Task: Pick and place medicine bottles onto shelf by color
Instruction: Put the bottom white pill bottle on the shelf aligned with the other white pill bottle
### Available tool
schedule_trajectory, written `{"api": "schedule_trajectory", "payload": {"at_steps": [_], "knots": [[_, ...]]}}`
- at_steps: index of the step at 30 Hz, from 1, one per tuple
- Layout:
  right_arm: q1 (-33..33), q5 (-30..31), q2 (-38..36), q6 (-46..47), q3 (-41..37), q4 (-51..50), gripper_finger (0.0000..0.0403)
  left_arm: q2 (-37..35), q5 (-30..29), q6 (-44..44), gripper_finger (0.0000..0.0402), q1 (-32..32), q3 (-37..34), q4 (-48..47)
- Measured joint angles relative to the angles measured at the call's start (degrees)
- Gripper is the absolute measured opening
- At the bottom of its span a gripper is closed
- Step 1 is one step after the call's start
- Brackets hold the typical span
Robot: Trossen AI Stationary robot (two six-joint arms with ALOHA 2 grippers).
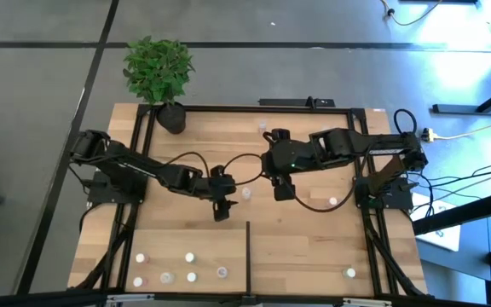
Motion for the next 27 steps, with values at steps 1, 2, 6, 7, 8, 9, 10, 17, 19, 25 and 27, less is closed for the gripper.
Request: {"api": "schedule_trajectory", "payload": {"at_steps": [1, 2, 6, 7, 8, 9, 10, 17, 19, 25, 27], "knots": [[0.0, 0.0, 0.0, 0.12, 0.0, 0.0, 0.0237, 0.08, 0.0, 0.0, 0.0235, 0.13, 0.0, -0.11], [0.0, 0.0, 0.0, 0.1, 0.0, 0.02, 0.0237, 0.09, 0.0, -0.01, 0.0235, 0.25, 0.0, -0.15], [0.0, 0.0, 0.01, 0.04, 0.0, 0.25, 0.0237, 0.07, -0.32, 0.03, 0.0235, 0.34, 0.0, -0.08], [0.0, 0.0, 0.02, 0.04, 0.0, 0.39, 0.0237, 0.07, -0.97, 0.03, 0.0235, 0.32, 0.0, 0.0], [0.0, 0.0, 0.02, 0.04, 0.0, 0.53, 0.0237, 0.07, -1.72, 0.05, 0.0235, 0.32, 0.0, 0.06], [0.0, 0.0, 0.02, 0.04, 0.0, 0.55, 0.0237, 0.07, -2.44, 0.05, 0.0235, 0.32, 0.0, 0.11], [0.0, 0.0, 0.02, 0.04, 0.0, 0.55, 0.0237, 0.07, -2.95, 0.05, 0.0235, 0.32, -0.01, 0.17], [0.0, 0.0, 0.04, 0.04, 0.0, 0.55, 0.0237, 0.07, -3.12, 0.01, 0.0235, 0.32, 0.0, 0.22], [0.0, 0.0, 0.04, 0.02, 0.0, 0.55, 0.0237, 0.07, -3.73, -0.18, 0.0235, 0.33, 0.0, 0.21], [-0.01, 0.0, 0.04, 0.01, 0.0, 0.55, 0.0237, 1.32, -5.41, -2.68, 0.0235, 0.54, -0.33, -1.08], [-0.02, 0.01, 0.04, 0.01, 0.0, 0.58, 0.0237, 1.23, -7.08, -7.13, 0.0235, 0.49, -1.34, -0.41]]}}
